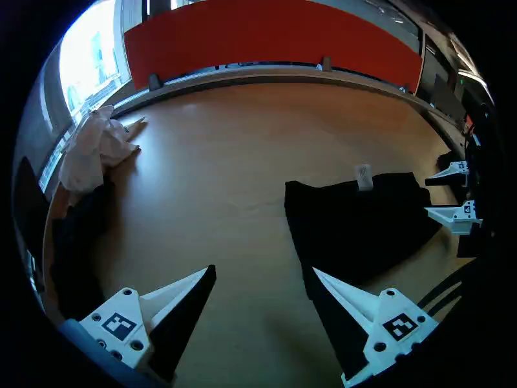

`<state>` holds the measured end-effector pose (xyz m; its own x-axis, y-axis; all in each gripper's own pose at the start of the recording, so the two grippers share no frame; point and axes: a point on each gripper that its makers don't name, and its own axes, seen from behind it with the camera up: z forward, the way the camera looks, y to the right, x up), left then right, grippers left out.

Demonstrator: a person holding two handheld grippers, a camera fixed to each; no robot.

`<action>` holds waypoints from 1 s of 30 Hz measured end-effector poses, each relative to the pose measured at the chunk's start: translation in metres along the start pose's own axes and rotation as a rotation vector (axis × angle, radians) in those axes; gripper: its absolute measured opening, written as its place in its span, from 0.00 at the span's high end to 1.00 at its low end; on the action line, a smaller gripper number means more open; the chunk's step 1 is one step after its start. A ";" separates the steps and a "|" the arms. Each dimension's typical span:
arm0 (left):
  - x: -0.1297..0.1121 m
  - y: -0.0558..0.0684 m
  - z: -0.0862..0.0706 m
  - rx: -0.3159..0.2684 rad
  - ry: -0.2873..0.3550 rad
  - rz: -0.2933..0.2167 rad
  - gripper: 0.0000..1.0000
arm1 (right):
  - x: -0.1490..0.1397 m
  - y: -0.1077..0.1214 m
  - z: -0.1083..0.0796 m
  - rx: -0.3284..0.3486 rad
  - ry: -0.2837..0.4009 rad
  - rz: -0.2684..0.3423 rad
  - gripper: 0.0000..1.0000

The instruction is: Fold towel

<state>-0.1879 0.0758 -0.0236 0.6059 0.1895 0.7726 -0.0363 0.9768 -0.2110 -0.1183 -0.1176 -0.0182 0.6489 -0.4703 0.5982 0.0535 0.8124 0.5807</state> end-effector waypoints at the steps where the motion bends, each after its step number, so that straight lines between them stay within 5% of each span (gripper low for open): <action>1: 0.000 0.000 0.000 0.000 0.000 0.000 0.00 | 0.000 0.001 0.001 -0.001 -0.001 0.000 0.00; 30: -0.003 -0.006 -0.007 0.003 0.000 -0.005 0.00 | 0.040 0.046 0.018 -0.054 0.023 -0.028 0.00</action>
<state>-0.1838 0.0688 -0.0293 0.6059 0.1843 0.7739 -0.0353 0.9781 -0.2053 -0.1040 -0.1054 0.0426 0.6636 -0.4859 0.5689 0.1125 0.8166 0.5662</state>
